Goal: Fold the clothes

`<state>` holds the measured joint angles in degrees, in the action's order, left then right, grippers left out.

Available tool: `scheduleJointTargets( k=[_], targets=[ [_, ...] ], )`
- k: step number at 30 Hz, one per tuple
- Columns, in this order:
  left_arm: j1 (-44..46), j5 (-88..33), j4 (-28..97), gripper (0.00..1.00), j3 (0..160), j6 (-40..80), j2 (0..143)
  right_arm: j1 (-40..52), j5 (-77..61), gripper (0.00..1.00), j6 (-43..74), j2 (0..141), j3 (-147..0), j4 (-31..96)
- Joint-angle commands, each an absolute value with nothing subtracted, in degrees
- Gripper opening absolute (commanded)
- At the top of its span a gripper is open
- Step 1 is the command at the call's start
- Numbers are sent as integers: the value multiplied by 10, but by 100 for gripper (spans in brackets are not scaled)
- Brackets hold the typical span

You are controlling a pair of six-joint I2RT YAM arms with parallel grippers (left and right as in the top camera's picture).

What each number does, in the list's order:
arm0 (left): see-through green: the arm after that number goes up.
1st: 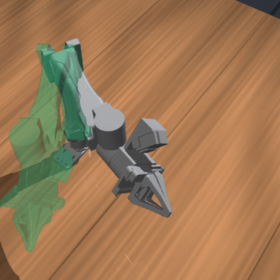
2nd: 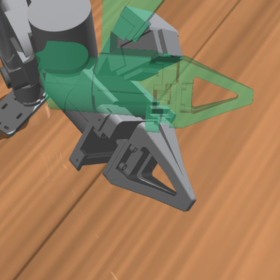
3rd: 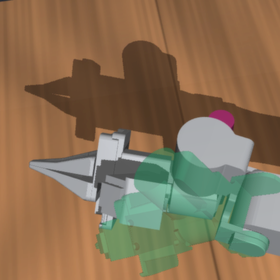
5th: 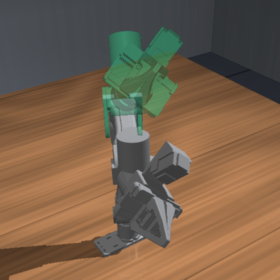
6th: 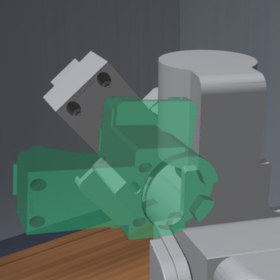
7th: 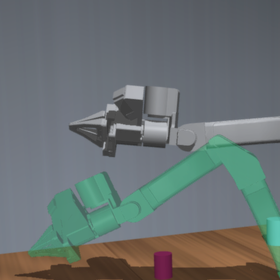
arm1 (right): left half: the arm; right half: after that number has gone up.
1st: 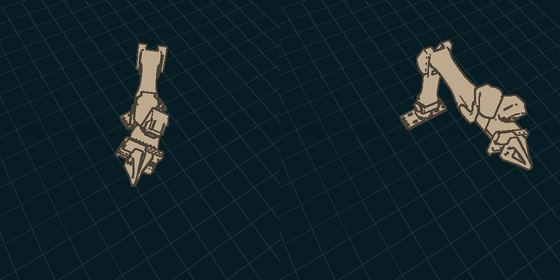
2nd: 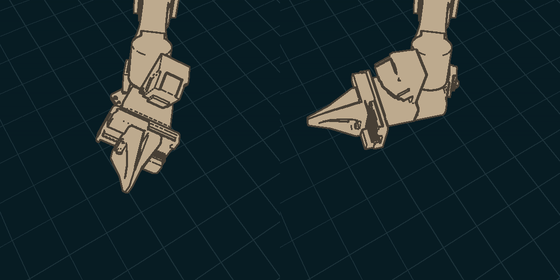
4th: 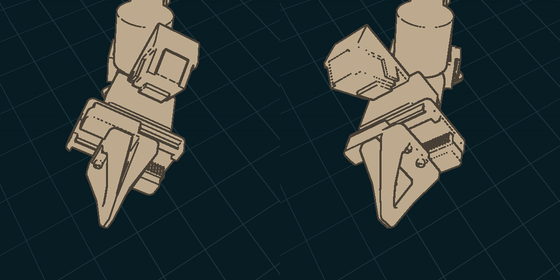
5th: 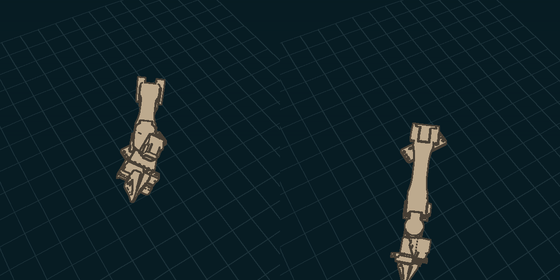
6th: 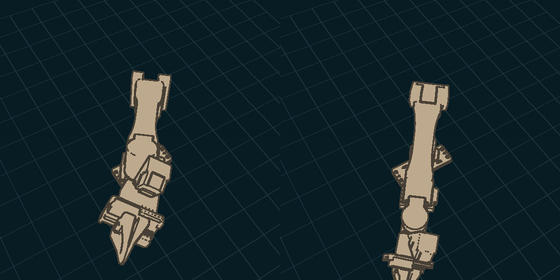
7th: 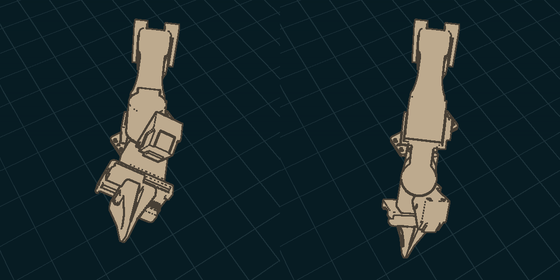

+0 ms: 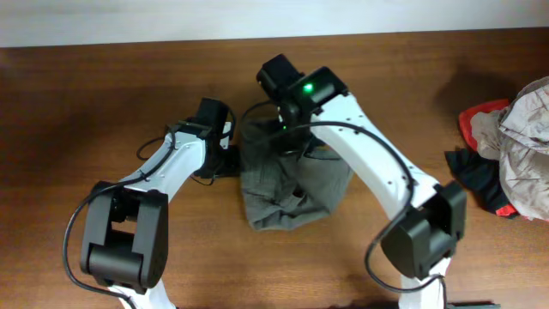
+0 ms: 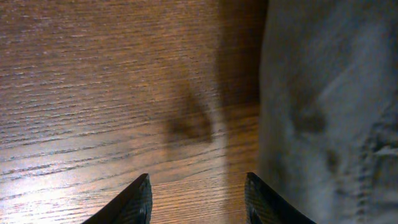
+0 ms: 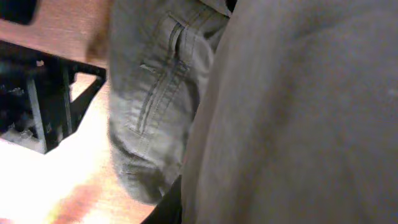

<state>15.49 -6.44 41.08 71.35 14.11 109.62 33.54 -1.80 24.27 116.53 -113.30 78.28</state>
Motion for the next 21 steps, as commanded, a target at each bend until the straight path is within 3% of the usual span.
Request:
scheduleJointTargets(
  k=[1,9,15,21],
  targets=[
    [156,-70,409,48,713,131,1100,343,-26,15,265,1196,-1144,779],
    [156,-70,409,48,713,131,1100,356,-103,16,286,1202,-1144,739],
    [156,-70,408,48,713,131,1100,374,-106,26,338,1211,-1142,691],
    [156,-70,408,48,713,131,1100,388,-118,28,372,1251,-1140,678]
  ],
)
